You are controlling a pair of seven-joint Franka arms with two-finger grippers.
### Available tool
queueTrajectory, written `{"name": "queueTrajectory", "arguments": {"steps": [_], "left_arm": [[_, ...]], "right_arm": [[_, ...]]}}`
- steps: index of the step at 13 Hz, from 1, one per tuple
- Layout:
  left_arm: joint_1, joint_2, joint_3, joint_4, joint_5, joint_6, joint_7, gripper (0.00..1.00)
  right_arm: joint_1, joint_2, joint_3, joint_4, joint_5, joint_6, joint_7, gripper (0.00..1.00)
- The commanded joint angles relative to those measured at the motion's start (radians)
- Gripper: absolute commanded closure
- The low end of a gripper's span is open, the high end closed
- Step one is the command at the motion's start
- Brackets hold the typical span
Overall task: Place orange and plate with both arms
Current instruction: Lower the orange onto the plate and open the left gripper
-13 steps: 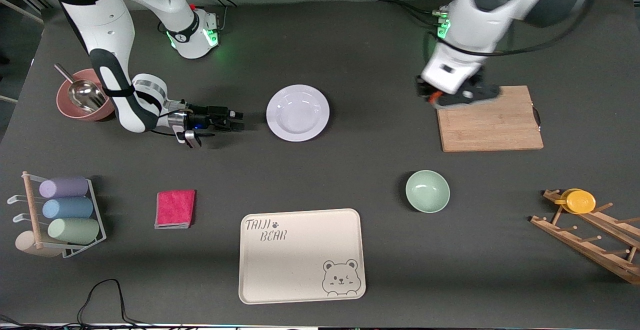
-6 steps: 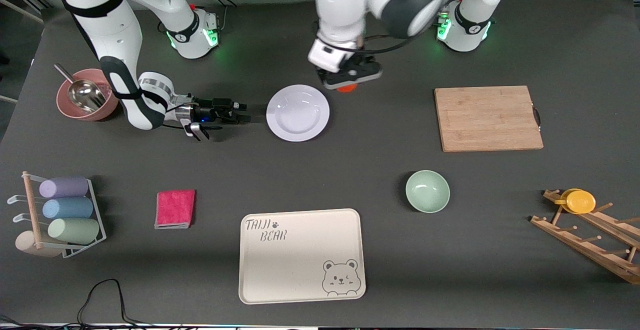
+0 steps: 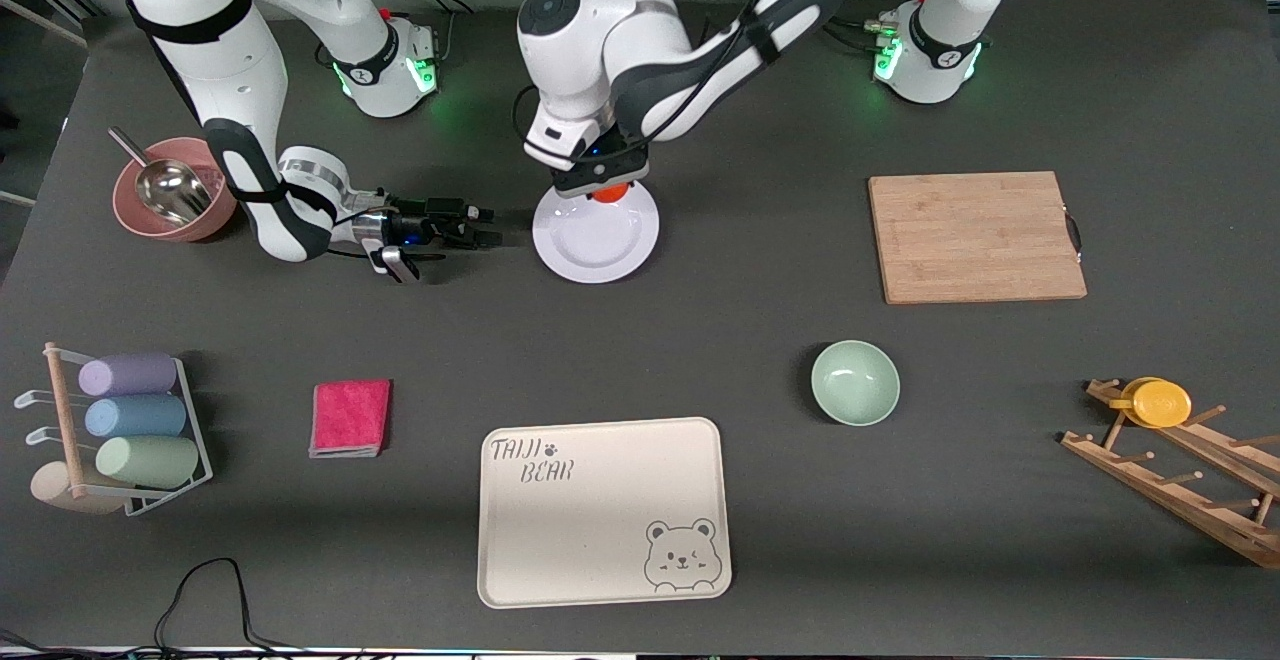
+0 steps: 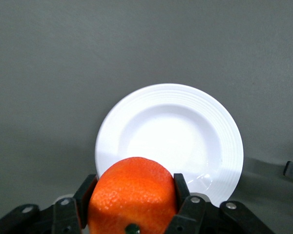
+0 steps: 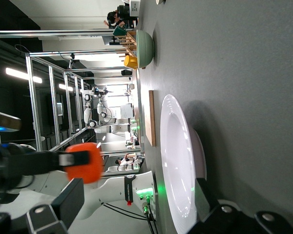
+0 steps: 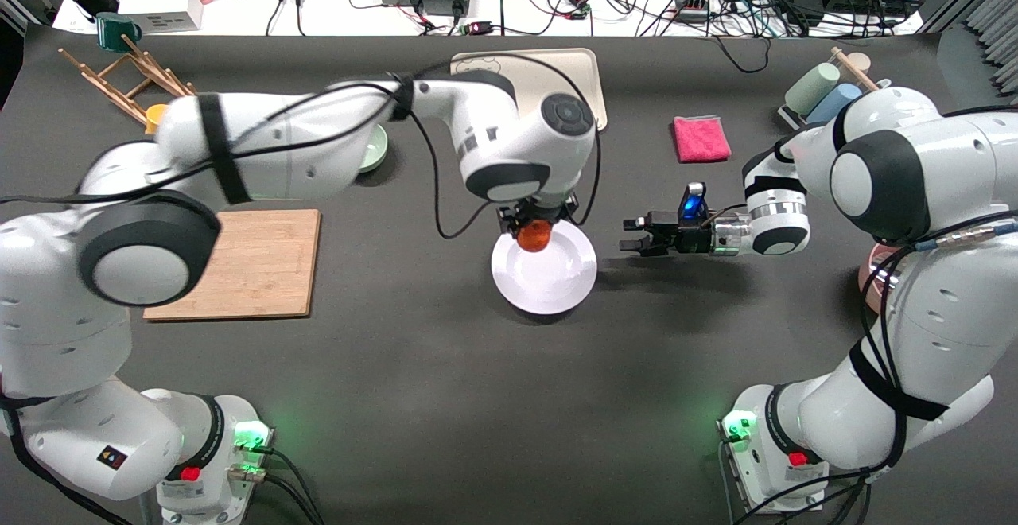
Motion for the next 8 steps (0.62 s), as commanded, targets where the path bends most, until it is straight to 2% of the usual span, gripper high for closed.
{"name": "queueTrajectory", "arguments": {"steps": [1,3,8], "left_arm": [[-0.099,0.053,0.097,0.049,0.018,0.077,-0.023,0.51],[-0.138,0.08,0.148,0.046,0.017,0.147,-0.026,0.51],[-0.141,0.16,0.154,0.031,0.032,0.217,-0.025,0.51]], "right_arm": [[0.018,0.002,-0.012,0.002,0.027,-0.015,-0.027,0.0],[0.016,0.001,-0.012,0.002,0.025,-0.018,-0.024,0.0],[0.016,-0.004,-0.012,0.017,0.027,-0.015,-0.021,0.0]]}}
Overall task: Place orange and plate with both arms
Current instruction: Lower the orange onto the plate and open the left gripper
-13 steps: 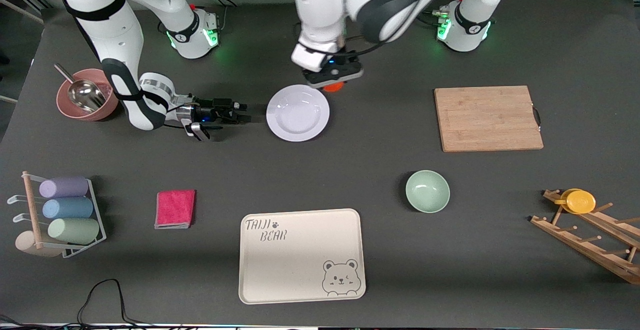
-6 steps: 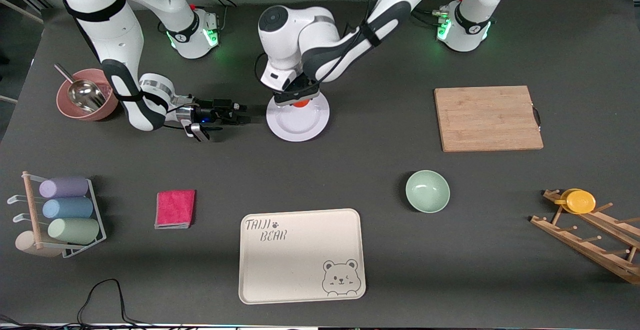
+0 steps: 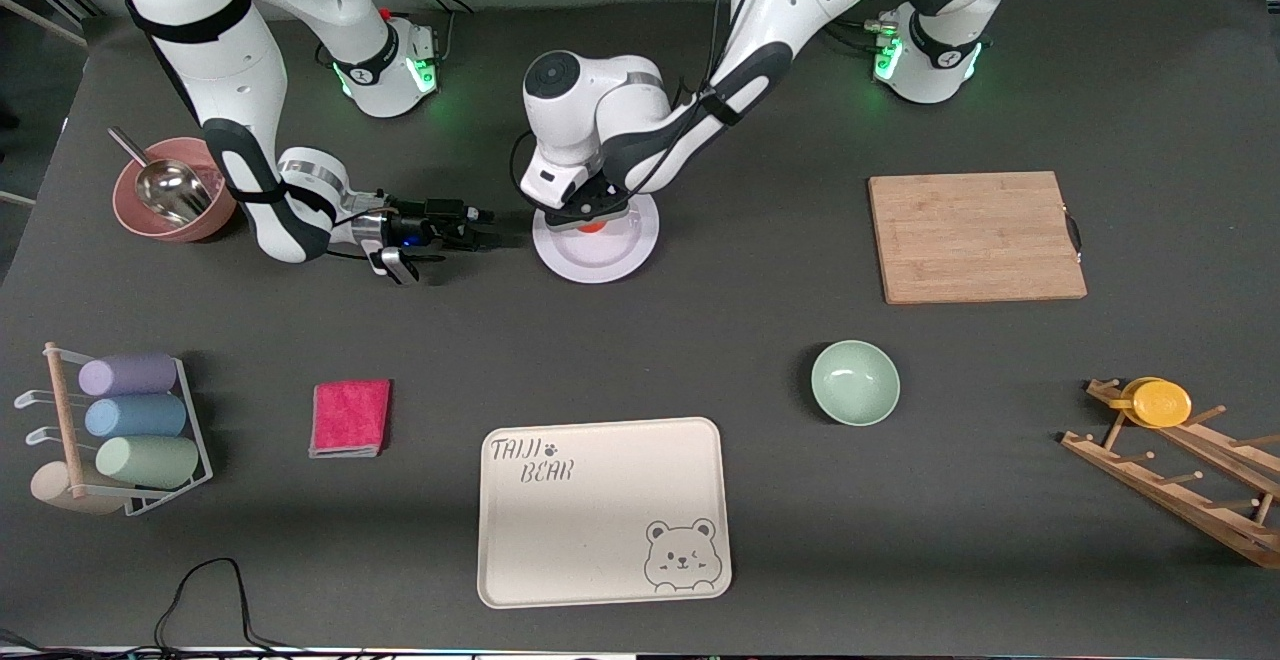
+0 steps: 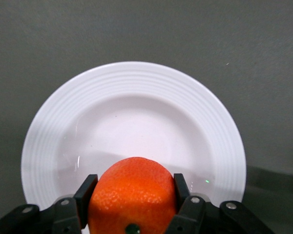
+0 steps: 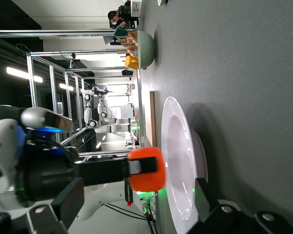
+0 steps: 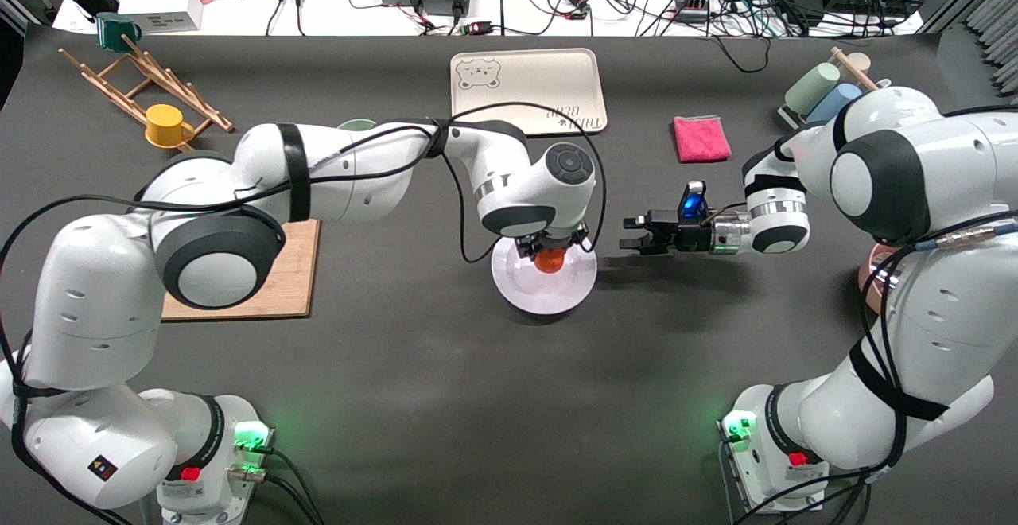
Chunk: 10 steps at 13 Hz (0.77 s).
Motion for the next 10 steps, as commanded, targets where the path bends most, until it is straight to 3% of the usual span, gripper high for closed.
{"name": "queueTrajectory", "arguments": {"steps": [1,5,6,7,8,10], "left_arm": [[-0.021,0.03,0.012,0.016,0.024,0.005,-0.017,0.51],[-0.045,0.041,0.038,0.018,0.027,0.033,-0.006,0.51],[-0.051,0.045,0.041,0.018,0.028,0.034,-0.005,0.41],[-0.053,0.045,0.047,0.016,0.033,0.033,-0.002,0.07],[-0.051,0.045,0.048,0.018,0.033,0.03,0.008,0.0],[-0.048,0.035,0.049,0.018,0.033,0.011,0.025,0.0]], "right_arm": [[0.016,-0.007,-0.012,0.01,0.026,-0.014,-0.017,0.0],[0.016,-0.01,-0.012,0.017,0.025,-0.023,-0.019,0.0],[0.016,-0.01,-0.012,0.021,0.025,-0.028,-0.019,0.0],[0.013,-0.008,-0.012,0.034,0.025,-0.029,-0.017,0.0],[0.01,-0.01,-0.012,0.04,0.025,-0.037,-0.016,0.0],[0.01,-0.01,-0.012,0.045,0.025,-0.046,-0.016,0.0]]}}
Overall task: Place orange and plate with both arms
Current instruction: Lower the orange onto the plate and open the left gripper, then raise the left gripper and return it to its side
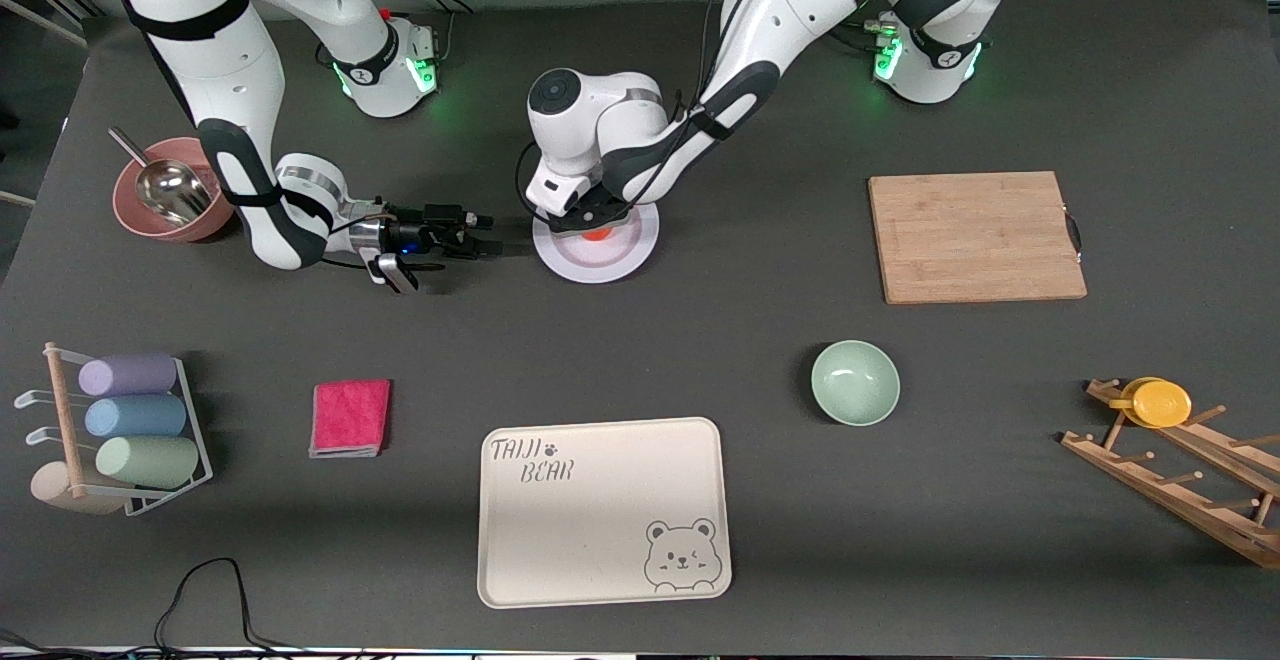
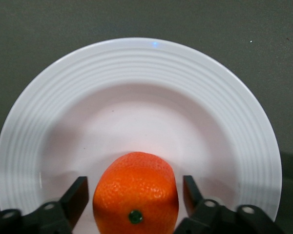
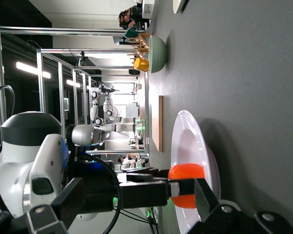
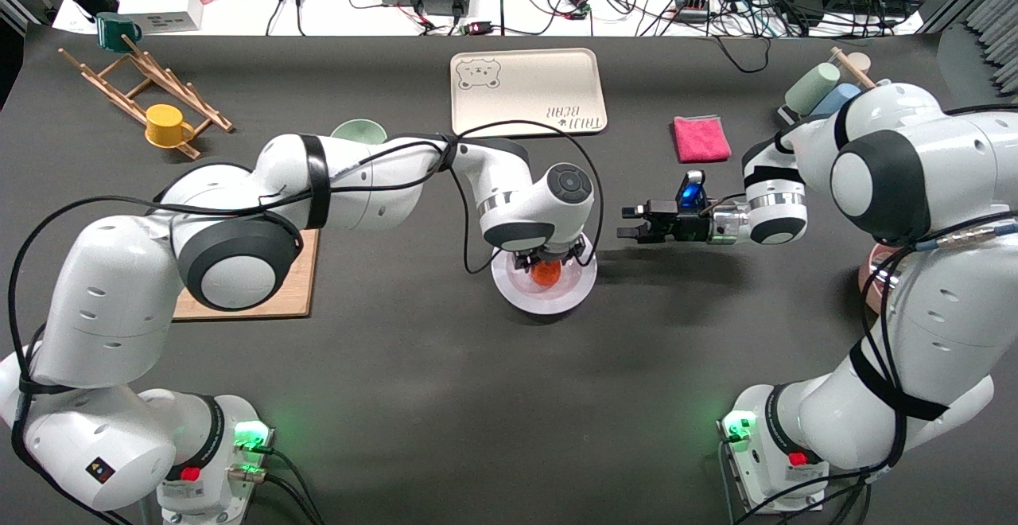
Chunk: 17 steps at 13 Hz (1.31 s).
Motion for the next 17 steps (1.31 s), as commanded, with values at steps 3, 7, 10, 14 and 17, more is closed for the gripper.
{"name": "queueTrajectory", "arguments": {"steps": [3,7,10,14,17], "left_arm": [[0.04,-0.089,-0.024,0.02,-0.029,-0.136,0.071,0.0],[0.343,-0.305,-0.236,0.011,-0.204,-0.395,0.264,0.0],[0.61,-0.469,-0.299,-0.011,-0.334,-0.541,0.458,0.0],[0.98,-0.651,-0.298,-0.009,-0.462,-0.699,0.862,0.0],[1.183,-0.706,-0.293,0.002,-0.463,-0.762,1.124,0.0]], "right_arm": [[0.017,-0.009,-0.008,-0.004,0.013,-0.038,-0.011,0.0],[0.052,0.013,-0.01,0.016,0.007,-0.045,-0.016,0.0],[0.06,0.054,-0.012,0.045,0.011,-0.008,-0.034,0.0],[0.06,0.09,-0.013,0.077,0.042,0.03,-0.111,0.0],[0.092,0.103,-0.012,0.065,0.088,0.029,-0.157,0.01]]}}
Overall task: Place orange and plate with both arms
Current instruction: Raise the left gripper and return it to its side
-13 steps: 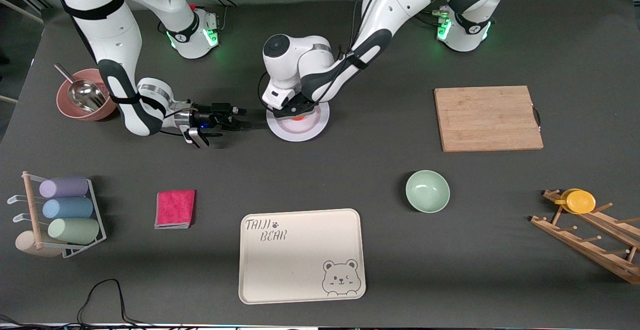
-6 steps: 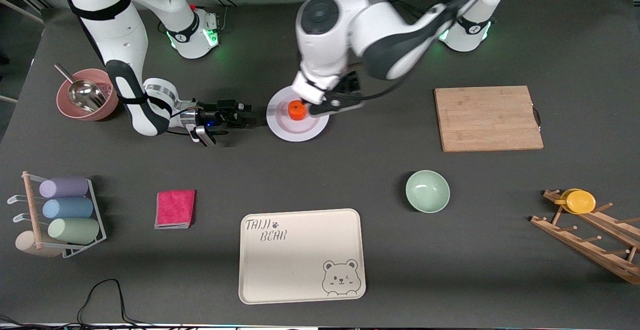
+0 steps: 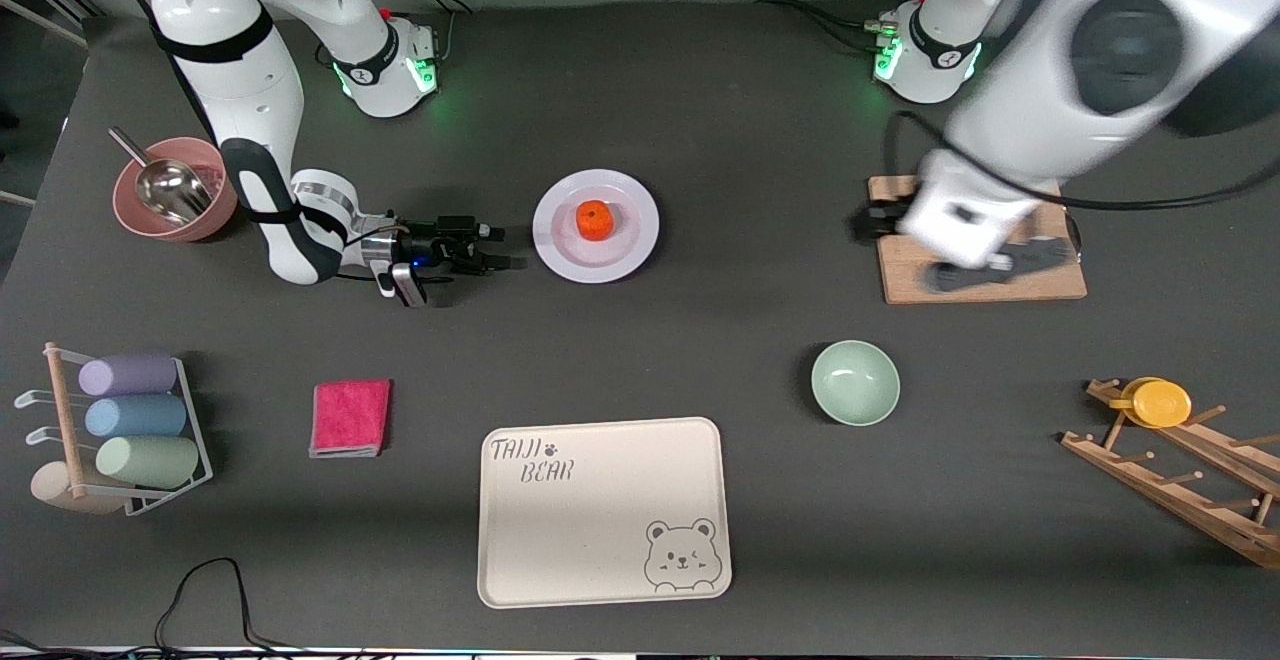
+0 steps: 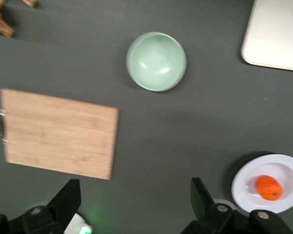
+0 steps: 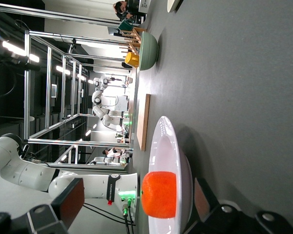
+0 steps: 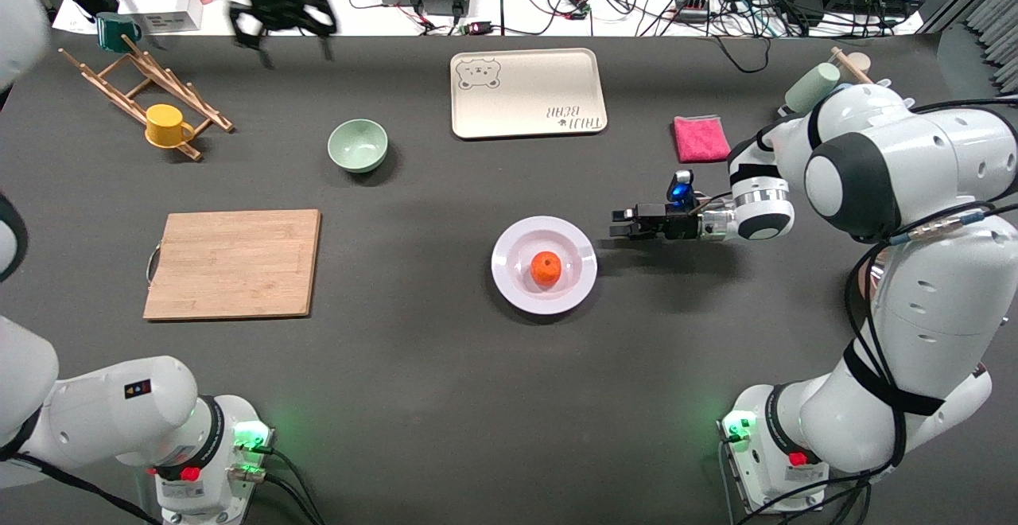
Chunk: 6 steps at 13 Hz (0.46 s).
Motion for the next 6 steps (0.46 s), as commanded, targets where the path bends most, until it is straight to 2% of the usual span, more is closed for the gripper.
{"name": "queueTrajectory", "arguments": {"steps": [1,5,6], "left_arm": [[0.146,-0.076,-0.01,-0.043,-0.023,-0.023,0.197,0.0],[0.263,-0.099,-0.002,-0.04,-0.02,-0.018,0.375,0.0],[0.25,-0.11,0.054,-0.035,-0.021,-0.015,0.416,0.0]], "right_arm": [[0.049,0.018,-0.006,-0.01,0.055,-0.001,-0.048,0.01],[0.107,0.04,-0.006,-0.028,0.111,-0.003,-0.103,0.01],[0.12,0.038,-0.006,-0.037,0.125,-0.003,-0.106,0.02]]}}
